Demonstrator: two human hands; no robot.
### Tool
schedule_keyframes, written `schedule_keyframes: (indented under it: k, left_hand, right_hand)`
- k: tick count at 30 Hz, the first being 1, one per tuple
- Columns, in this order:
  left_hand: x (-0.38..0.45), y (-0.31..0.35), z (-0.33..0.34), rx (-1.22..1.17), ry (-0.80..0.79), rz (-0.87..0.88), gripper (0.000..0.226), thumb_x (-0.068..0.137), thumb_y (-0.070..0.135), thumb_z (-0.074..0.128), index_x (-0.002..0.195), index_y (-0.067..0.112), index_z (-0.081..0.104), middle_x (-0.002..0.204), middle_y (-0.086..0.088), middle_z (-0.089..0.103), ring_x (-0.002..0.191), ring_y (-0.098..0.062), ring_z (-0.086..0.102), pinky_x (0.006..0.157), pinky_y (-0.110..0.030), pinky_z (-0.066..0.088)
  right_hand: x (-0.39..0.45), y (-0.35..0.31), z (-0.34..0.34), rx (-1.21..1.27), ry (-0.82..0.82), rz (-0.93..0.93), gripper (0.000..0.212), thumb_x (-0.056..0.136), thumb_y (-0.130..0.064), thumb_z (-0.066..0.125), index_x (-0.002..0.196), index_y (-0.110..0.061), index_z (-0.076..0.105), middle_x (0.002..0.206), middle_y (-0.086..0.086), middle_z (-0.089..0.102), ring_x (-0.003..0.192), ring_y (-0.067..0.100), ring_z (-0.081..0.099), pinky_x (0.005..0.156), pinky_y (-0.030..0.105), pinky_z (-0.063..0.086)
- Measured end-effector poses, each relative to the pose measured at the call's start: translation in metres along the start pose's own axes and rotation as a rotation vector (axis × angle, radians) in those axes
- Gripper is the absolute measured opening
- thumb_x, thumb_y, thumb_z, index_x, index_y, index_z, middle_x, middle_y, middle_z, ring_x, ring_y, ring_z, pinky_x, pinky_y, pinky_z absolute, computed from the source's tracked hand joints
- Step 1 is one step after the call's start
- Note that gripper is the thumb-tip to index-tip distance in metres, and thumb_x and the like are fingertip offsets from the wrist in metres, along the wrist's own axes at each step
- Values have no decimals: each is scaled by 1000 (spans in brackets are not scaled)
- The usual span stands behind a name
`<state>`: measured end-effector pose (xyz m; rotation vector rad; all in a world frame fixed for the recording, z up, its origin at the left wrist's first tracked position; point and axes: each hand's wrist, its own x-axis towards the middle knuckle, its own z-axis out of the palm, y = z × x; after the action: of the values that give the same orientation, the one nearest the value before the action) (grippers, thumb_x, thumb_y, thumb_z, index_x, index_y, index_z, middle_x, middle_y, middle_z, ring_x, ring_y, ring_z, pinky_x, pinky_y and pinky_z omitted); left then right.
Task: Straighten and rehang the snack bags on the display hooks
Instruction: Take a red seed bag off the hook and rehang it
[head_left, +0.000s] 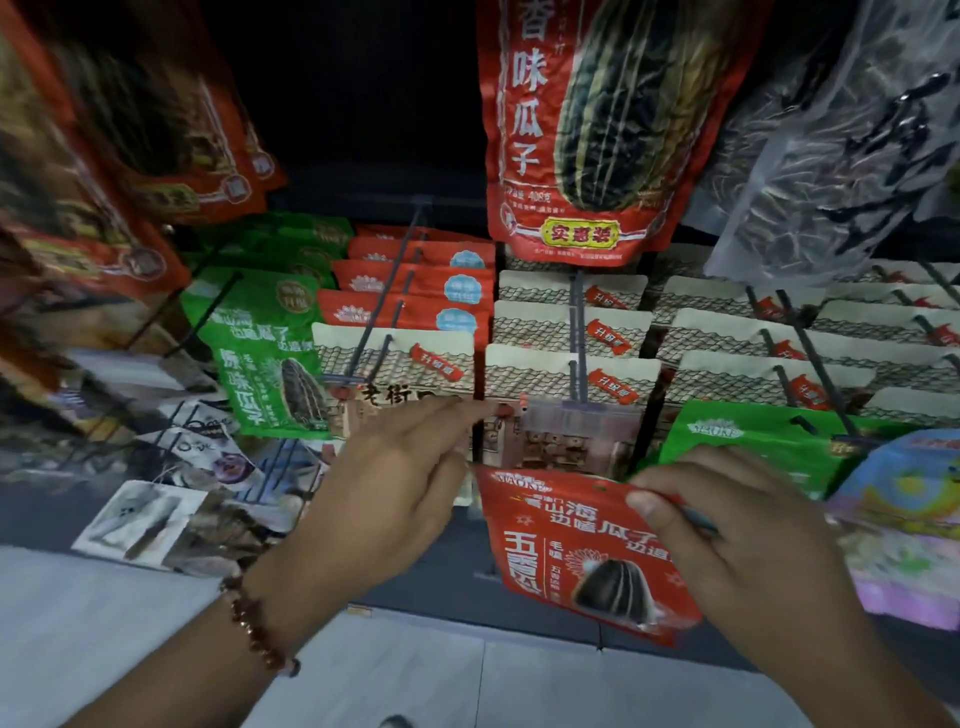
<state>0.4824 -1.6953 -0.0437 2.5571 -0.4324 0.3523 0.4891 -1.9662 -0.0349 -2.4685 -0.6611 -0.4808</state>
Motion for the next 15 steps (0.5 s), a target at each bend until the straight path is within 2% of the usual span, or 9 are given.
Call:
schedule_keyframes:
  k: [2,4,6,8,12,15]
  left_hand:
    - [-14,0,-2,-21,-73,19,40,98,24,38,133,20,58,118,6,65,106,-12,58,87,-30,48]
    - [-26,-4,-7,-55,-137,4,40,102,37,35,132,26,58,117,10,65,104,-9,59,83,-26,47]
    - [-39,-13,-13,-66,-165,-8,41,101,54,34,126,33,57,112,14,67,98,-4,60,76,-22,48]
    - [-50,-28,-20,-60,-153,-24,39,98,62,35,118,36,54,102,16,68,87,-1,61,65,-17,47]
    - [-69,-72,-40,-71,-99,-104,32,96,61,34,105,36,53,88,16,65,74,6,54,58,-3,32]
    - [-83,-106,-62,-78,-54,-126,28,96,56,38,103,34,55,88,16,65,73,10,52,56,-2,33]
  right_hand:
    - [5,-9,11,7,-28,-30,29,92,-41,49,88,-22,70,83,-15,59,79,5,47,66,18,38]
    - [10,-21,22,40,-48,-51,27,92,-40,49,88,-23,70,84,-15,60,80,5,48,65,20,39]
    - [15,-35,35,68,-72,-71,25,93,-40,50,90,-24,69,85,-16,58,81,6,50,68,24,39]
    - [20,-50,49,80,-97,-83,23,93,-40,49,91,-27,68,85,-17,56,81,6,51,68,25,40]
    - [36,-92,80,85,-122,-112,24,94,-41,46,93,-31,67,85,-19,57,78,3,52,60,26,48]
    - [50,-125,109,59,-129,-114,16,96,-41,48,96,-36,63,87,-20,57,76,4,54,50,24,50]
